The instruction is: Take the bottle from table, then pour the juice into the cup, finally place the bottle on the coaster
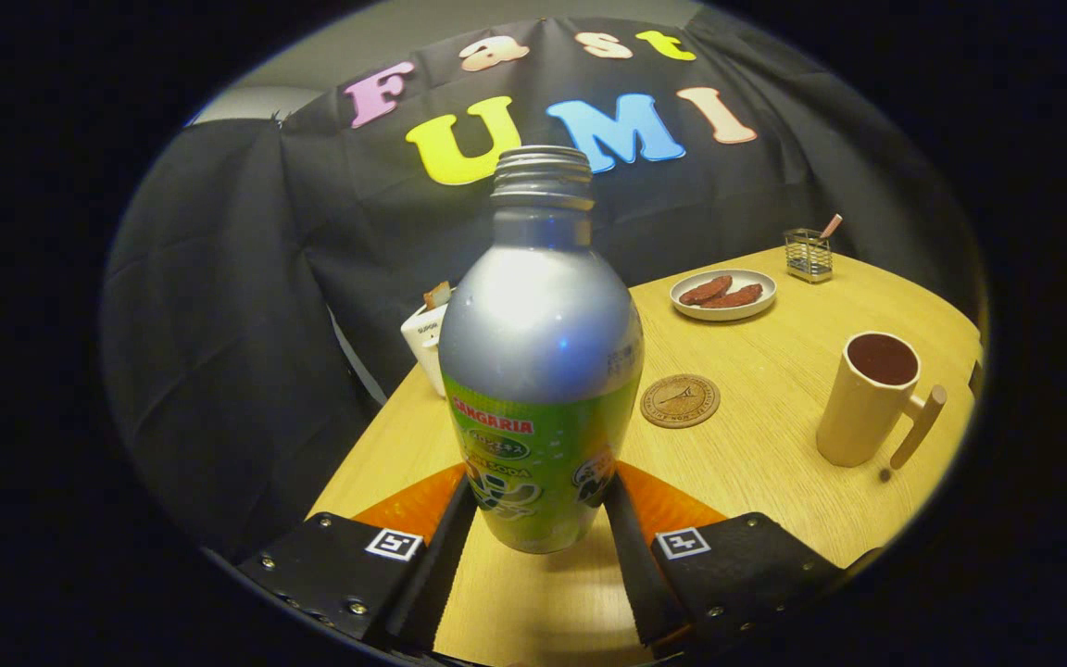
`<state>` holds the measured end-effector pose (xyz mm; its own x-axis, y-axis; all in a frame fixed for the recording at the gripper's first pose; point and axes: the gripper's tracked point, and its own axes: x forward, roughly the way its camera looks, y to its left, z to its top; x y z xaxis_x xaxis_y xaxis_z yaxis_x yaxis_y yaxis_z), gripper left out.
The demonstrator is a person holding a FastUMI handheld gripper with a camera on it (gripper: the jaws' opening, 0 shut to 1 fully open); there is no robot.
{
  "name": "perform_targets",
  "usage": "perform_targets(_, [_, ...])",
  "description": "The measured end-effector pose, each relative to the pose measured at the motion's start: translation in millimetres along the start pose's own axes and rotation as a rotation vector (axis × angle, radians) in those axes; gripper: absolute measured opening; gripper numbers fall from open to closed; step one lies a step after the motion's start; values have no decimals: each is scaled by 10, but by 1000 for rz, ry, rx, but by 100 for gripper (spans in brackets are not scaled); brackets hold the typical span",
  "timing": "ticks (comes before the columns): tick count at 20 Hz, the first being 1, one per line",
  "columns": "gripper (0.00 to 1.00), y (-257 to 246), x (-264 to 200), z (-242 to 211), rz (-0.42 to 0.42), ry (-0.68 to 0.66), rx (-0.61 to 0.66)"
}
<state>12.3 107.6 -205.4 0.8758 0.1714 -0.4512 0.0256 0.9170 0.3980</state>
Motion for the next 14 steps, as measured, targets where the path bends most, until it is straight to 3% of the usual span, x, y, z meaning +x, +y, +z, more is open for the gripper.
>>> perform_targets(14, [77, -614, -89, 304, 59, -21, 398])
